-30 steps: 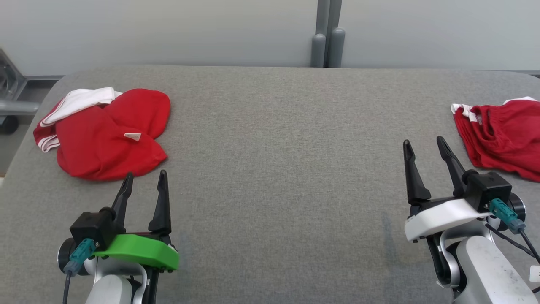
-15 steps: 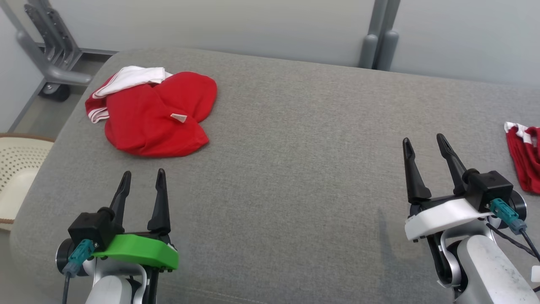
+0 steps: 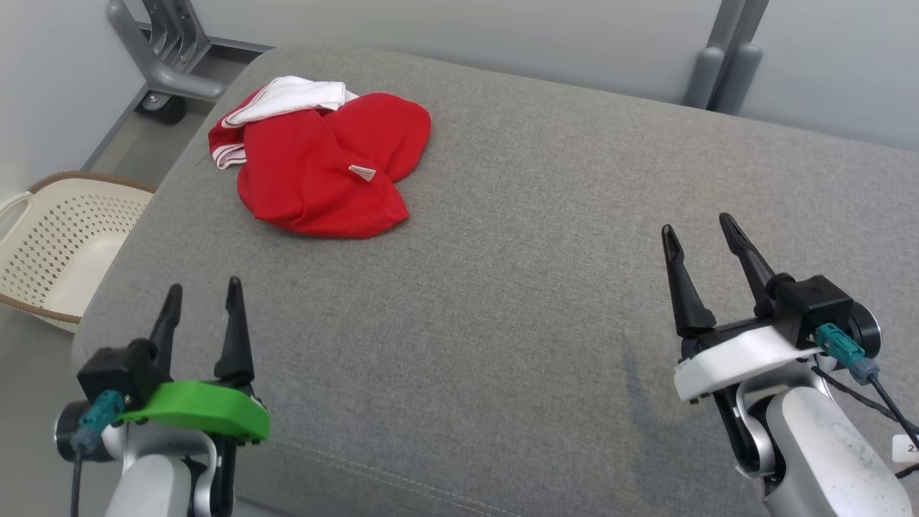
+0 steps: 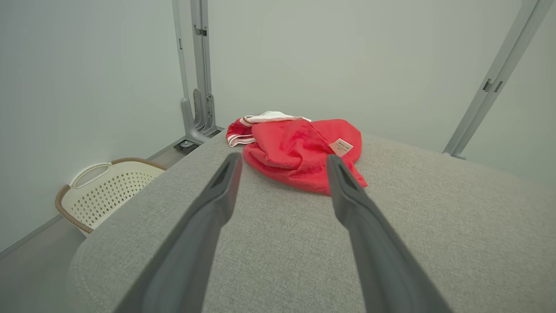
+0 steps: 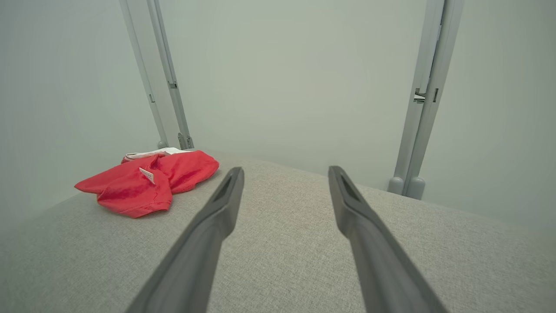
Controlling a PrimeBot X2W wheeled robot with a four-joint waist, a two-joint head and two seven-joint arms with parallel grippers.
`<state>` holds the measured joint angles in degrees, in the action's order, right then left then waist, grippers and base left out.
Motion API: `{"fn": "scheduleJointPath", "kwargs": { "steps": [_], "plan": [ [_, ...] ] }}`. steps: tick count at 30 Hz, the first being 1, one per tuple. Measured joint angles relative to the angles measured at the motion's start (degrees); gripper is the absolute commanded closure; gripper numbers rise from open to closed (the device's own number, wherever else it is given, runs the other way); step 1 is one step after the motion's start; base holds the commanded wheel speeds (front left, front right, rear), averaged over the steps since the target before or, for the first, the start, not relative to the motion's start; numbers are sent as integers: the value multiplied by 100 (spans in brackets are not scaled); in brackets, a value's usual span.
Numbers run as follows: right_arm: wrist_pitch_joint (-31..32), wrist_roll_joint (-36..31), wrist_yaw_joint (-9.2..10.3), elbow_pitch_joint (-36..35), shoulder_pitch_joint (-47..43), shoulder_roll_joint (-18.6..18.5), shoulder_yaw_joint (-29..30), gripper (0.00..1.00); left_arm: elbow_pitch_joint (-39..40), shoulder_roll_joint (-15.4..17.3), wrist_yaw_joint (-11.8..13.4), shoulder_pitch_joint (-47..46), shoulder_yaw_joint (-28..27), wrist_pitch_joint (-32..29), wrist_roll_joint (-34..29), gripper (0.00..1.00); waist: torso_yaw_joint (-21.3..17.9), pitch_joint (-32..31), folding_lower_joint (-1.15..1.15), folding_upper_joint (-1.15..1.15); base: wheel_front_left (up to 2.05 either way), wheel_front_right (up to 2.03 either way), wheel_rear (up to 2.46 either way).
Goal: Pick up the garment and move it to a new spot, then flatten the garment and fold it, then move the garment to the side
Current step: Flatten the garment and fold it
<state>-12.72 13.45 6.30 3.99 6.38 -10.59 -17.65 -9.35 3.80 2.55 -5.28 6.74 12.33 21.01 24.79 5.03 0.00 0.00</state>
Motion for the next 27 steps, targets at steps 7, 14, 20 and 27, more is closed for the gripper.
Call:
{"fn": "scheduleJointPath", "kwargs": {
  "steps": [7, 14, 20, 27],
  "plan": [
    [142, -97, -74, -52, 208, -69, -110, 0, -230, 168, 21, -844, -302, -283, 88, 0, -46, 180, 0, 0, 0, 0, 0],
    [382, -261, -124, -234, 436, -202, -153, 0, -635, 360, 57, -1736, -532, -772, 356, 0, -233, 402, 0, 0, 0, 0, 0],
    [584, -390, -125, -528, 737, -379, -141, 0, -1136, 493, 104, -2264, -710, -1381, 632, 0, -464, 701, 0, 0, 0, 0, 0],
    [792, -465, -182, -899, 1110, -474, -127, 0, -1608, 743, 185, -3010, -1141, -1962, 1000, 0, -836, 1221, 0, 0, 0, 0, 0]
  ]
}}
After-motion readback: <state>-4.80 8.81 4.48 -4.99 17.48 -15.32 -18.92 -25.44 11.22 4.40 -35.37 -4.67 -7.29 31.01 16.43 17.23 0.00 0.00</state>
